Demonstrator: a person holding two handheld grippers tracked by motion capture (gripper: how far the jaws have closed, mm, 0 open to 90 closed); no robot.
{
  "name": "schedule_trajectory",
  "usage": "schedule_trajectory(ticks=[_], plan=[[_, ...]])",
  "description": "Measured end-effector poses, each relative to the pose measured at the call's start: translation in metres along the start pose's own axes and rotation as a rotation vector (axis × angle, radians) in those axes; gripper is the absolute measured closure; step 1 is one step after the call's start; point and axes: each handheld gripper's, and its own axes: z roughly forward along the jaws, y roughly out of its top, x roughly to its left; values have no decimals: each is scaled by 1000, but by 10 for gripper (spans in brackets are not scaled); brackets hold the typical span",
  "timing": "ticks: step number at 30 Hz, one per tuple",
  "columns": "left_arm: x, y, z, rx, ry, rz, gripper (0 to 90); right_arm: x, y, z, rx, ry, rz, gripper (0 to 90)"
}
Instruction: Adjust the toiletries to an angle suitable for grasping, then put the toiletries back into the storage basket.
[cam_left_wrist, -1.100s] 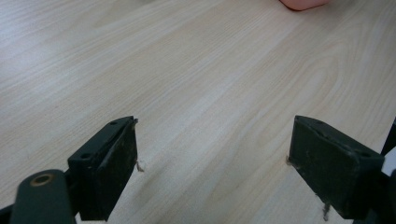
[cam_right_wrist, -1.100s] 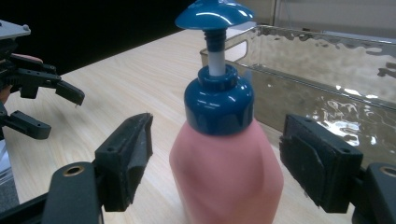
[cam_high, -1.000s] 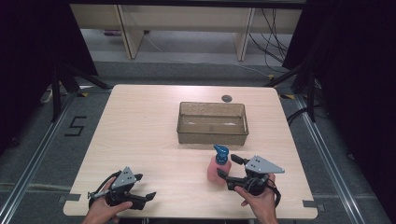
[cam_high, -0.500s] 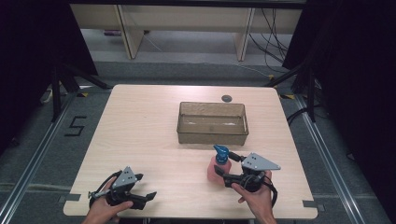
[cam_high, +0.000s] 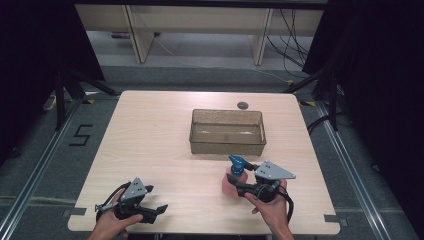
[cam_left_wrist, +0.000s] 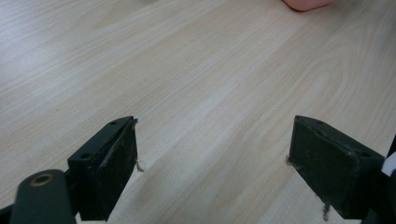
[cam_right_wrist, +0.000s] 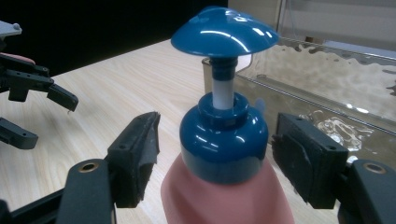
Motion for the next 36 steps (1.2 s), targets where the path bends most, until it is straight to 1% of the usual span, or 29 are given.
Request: schedule_trajectory(ticks=[1,4,8,9,10,11,12,13,14,15,16,17,18,19,20,21,22,23,24,25,26,27,28,29,30,31,34,35,36], plan=[[0,0,0,3,-3,-6,149,-1,1,0,3,-14,-29,346],[1,0,0,18,-5,5,149,-1,1,2,4,-3,-16,347],[0,1,1,6,-4,-7,149,-3,1,4,-20,-16,-39,360],[0,0,1,14,0,0,149,-2,1,4,-14,-12,-23,368],[0,0,1,18,0,8,149,0,1,3,3,-11,8,376],[0,0,1,18,0,8,149,1,1,3,10,-3,26,380],[0,0,0,17,0,9,149,1,1,3,10,-3,26,380],[0,0,0,6,-6,-7,149,-2,1,5,-8,-7,-15,384],[0,0,0,6,-6,-7,149,-2,1,5,-8,-7,-15,384],[0,0,0,1,-4,-9,149,-1,1,6,-2,-2,4,385],[0,0,0,3,-1,-3,149,-1,1,7,-5,3,5,387],[0,0,0,6,-5,2,149,-3,1,8,-14,-3,-10,400],[1,1,-1,26,-8,18,149,-1,1,8,2,-4,17,406],[1,1,-1,34,-1,24,149,-1,1,8,2,-4,17,406],[1,1,-1,34,-2,23,149,-3,1,10,-6,14,8,430],[1,0,-1,32,-3,23,149,-3,1,10,-6,14,8,430],[1,0,-1,23,7,23,149,-3,1,10,0,7,6,433],[-1,0,0,1,-4,1,149,-3,1,10,-1,-5,-8,454],[-1,0,0,1,-4,1,149,-3,1,10,-1,-5,-8,454],[0,0,-1,16,-4,18,149,-2,1,10,0,-6,13,482],[0,0,-1,16,-4,18,149,-2,1,10,0,-6,13,482],[0,0,-1,23,4,23,149,-4,1,11,-14,1,11,489],[0,0,-2,25,-3,26,149,-5,1,10,-11,-9,-12,492],[-1,0,-1,14,-11,6,149,-3,1,10,-7,-1,14,500],[-1,0,-1,14,-11,6,149,-3,1,10,-7,-1,14,500],[0,0,-2,23,3,23,149,-2,2,9,0,-13,3,508],[-1,0,-2,17,-6,23,149,0,2,10,-7,-23,-10,520],[-2,1,-2,15,-15,18,149,0,3,9,-1,-50,-38,525],[-2,1,-2,15,-15,18,149,0,3,9,-1,-50,-38,525]])
